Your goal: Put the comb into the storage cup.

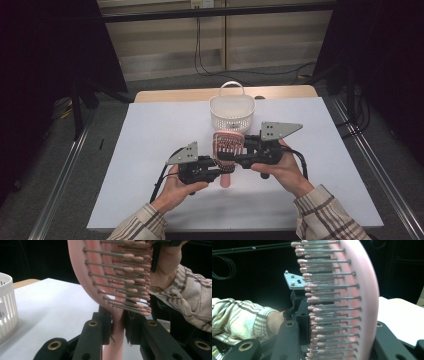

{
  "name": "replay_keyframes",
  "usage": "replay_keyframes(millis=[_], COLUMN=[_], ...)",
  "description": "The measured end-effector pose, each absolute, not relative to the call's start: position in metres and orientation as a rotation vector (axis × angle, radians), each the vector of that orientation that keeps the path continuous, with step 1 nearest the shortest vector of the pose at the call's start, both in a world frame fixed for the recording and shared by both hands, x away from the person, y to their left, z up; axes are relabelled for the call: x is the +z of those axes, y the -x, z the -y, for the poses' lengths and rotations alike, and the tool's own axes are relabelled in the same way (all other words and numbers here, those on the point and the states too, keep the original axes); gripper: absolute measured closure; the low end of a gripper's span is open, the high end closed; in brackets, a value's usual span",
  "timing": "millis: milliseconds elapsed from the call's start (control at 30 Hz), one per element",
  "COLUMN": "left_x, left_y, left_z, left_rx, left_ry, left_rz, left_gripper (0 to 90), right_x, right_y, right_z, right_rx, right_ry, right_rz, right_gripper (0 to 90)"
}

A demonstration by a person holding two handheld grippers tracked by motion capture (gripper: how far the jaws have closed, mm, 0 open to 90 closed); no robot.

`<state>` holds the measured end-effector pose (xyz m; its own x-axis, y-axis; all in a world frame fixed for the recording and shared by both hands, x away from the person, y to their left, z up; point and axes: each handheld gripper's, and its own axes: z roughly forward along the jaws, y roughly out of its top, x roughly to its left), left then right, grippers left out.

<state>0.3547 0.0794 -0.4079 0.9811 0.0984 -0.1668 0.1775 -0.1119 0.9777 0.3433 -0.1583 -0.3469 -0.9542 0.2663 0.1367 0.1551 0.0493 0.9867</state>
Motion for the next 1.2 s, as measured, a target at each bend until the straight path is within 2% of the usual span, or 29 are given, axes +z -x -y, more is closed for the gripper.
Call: replay_keyframes(millis=[167,433,533,633,867,967,1200], left_x=[-0.4073,-0.4072,-0.4075,-0.4072,-0.4051,-0.4049,-0.4044], left_y=[-0.3542,-0.3523,-0.3516,-0.3496,-0.3476,-0.3479,-0.3483], left_z=[-0.0795,-0.0772,-0.0771,-0.0772,-0.0779,-0.0784,-0.0807], left_rx=[-0.064,-0.068,-0.04,-0.024,0.028,0.044,0.082], left_ry=[-1.679,-1.68,-1.683,-1.684,-1.694,-1.687,-1.69], left_rz=[-0.222,-0.239,-0.254,-0.26,-0.305,-0.317,-0.365], left_gripper=[76.8,71.0,63.9,60.3,42.3,40.7,26.2], right_x=[-0.3459,-0.3451,-0.345,-0.3437,-0.3437,-0.3424,-0.3402], right_y=[-0.3428,-0.3427,-0.3428,-0.3422,-0.342,-0.3422,-0.343], right_z=[0.1581,0.159,0.159,0.1603,0.1601,0.1617,0.1669], right_rx=[2.067,2.056,2.047,2.028,2.026,2.017,2.009], right_ry=[-0.464,-0.482,-0.488,-0.493,-0.508,-0.516,-0.533], right_rz=[-2.201,-2.194,-2.189,-2.177,-2.172,-2.159,-2.135], right_gripper=[61.9,61.9,62.0,62.0,62.0,62.0,62.0])
